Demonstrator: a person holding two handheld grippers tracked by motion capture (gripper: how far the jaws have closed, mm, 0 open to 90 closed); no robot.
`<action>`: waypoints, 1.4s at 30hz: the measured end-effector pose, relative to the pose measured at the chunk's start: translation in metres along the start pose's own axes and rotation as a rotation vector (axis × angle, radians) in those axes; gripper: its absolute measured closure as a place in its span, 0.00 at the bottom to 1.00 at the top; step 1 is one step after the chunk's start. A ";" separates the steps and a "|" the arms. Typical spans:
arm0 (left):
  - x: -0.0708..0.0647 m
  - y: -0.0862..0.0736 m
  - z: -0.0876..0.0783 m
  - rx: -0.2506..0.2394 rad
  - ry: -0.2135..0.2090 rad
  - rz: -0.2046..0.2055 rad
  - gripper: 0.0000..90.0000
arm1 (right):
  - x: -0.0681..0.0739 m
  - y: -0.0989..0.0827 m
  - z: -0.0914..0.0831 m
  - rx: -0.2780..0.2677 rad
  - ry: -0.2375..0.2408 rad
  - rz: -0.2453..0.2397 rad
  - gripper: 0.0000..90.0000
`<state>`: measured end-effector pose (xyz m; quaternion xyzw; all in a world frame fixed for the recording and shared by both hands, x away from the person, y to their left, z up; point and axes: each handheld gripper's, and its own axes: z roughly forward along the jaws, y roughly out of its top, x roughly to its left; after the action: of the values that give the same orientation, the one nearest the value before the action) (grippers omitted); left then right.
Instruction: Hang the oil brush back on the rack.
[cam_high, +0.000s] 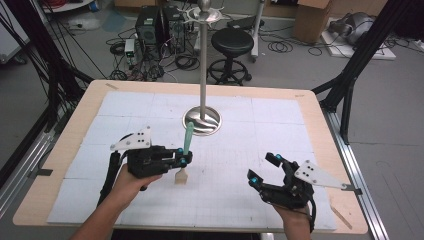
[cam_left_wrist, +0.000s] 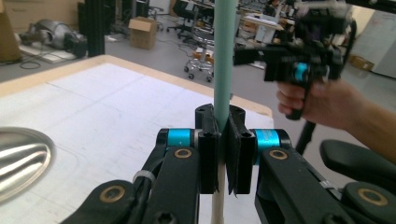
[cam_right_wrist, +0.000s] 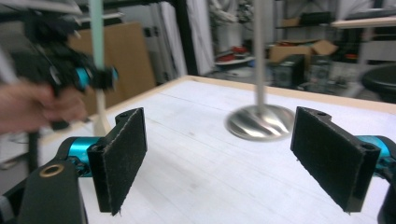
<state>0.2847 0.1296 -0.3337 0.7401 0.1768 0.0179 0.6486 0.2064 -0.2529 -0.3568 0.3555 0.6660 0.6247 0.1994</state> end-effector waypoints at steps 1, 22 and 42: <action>0.002 0.004 0.001 0.000 0.005 -0.001 0.94 | -0.003 -0.004 -0.005 0.008 -0.036 -0.006 0.19; 0.044 0.100 0.027 -0.037 0.066 -0.018 0.94 | -0.013 -0.016 -0.012 0.052 -0.102 -0.018 0.19; 0.081 0.151 0.061 -0.036 0.135 -0.009 0.94 | -0.017 -0.017 -0.014 0.038 -0.102 -0.005 0.19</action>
<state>0.4121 0.0798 -0.2136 0.7245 0.2233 0.0678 0.6486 0.2039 -0.2748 -0.3743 0.3887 0.6679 0.5924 0.2278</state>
